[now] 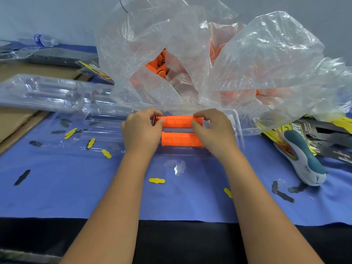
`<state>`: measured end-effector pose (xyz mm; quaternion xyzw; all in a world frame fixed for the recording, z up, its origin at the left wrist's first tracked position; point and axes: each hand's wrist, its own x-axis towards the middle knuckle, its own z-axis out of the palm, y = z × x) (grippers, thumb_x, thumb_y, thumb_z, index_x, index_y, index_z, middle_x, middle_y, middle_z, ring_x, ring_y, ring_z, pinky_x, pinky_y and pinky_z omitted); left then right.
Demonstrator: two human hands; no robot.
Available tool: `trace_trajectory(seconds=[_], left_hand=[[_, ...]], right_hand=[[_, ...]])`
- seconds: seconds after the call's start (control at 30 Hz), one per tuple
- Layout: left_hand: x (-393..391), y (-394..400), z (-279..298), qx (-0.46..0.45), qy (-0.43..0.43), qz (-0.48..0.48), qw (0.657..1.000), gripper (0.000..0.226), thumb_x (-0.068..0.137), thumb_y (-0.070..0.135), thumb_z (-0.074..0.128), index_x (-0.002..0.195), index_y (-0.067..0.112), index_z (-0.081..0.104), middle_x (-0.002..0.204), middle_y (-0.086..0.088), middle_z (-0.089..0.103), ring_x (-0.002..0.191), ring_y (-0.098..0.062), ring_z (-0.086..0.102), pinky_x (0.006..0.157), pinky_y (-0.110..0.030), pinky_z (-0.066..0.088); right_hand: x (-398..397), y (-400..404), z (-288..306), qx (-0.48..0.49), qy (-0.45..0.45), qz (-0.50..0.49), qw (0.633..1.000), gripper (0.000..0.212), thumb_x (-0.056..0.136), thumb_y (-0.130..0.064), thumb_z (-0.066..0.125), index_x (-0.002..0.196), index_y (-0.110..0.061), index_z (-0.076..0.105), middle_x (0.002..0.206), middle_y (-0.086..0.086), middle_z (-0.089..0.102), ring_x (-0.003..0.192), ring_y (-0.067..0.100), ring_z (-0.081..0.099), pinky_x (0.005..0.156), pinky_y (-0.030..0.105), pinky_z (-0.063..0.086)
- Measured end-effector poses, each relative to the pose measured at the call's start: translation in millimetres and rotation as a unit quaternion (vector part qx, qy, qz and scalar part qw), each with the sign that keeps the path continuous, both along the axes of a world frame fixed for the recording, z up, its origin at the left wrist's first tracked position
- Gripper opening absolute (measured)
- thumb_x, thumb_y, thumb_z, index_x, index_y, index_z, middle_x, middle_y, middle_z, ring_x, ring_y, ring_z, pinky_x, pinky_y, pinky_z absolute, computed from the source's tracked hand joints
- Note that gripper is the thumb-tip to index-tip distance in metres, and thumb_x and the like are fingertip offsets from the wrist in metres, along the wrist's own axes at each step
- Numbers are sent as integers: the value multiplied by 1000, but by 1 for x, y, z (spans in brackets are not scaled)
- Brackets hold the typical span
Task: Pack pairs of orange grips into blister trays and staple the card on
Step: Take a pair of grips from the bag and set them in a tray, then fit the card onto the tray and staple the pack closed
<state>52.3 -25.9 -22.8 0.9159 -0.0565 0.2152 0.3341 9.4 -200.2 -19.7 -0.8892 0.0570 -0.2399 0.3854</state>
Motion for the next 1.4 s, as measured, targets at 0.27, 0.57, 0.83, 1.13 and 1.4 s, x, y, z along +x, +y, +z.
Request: trace_trajectory(seconds=[0.27,0.57,0.83,1.13,1.4], left_hand=[[-24,-36,1,141,-90,-118,979,39,91,23,42,122,15,64,132,-9,59,123,-29,51,106,-46,33],[-18,-44,-8,282,-42,-121,951,57,98,39,13,142,20,44,147,-4,43,139,-24,31,116,-49,13],[-65,-100,22,162,-169,-265,936,43,83,23,35,105,13,72,123,-12,64,126,-37,51,101,-52,39],[-116,-198,3,-59,59,-418,905,34,85,15,37,101,16,67,109,-3,65,104,-23,55,88,-35,42],[-107,-207,-18,-157,141,-324,922,31,97,18,44,126,14,54,129,-7,57,120,-26,47,91,-30,35]], right_hand=[[-1,6,0,-185,10,-2,983,27,90,-21,53,115,-18,65,115,1,64,105,27,52,92,41,40],[-19,-16,32,82,-118,-55,988,25,88,-16,48,98,-21,71,94,-12,63,94,10,57,78,11,40],[-86,-105,36,-115,43,-327,937,30,90,-22,55,117,-11,62,119,14,58,111,35,49,86,39,40],[-133,-133,14,-90,168,-311,931,30,79,-43,66,85,-15,59,85,5,61,79,29,56,55,32,34],[-162,-160,35,155,110,-162,968,15,54,-29,68,66,-21,68,57,-12,59,55,4,50,53,19,40]])
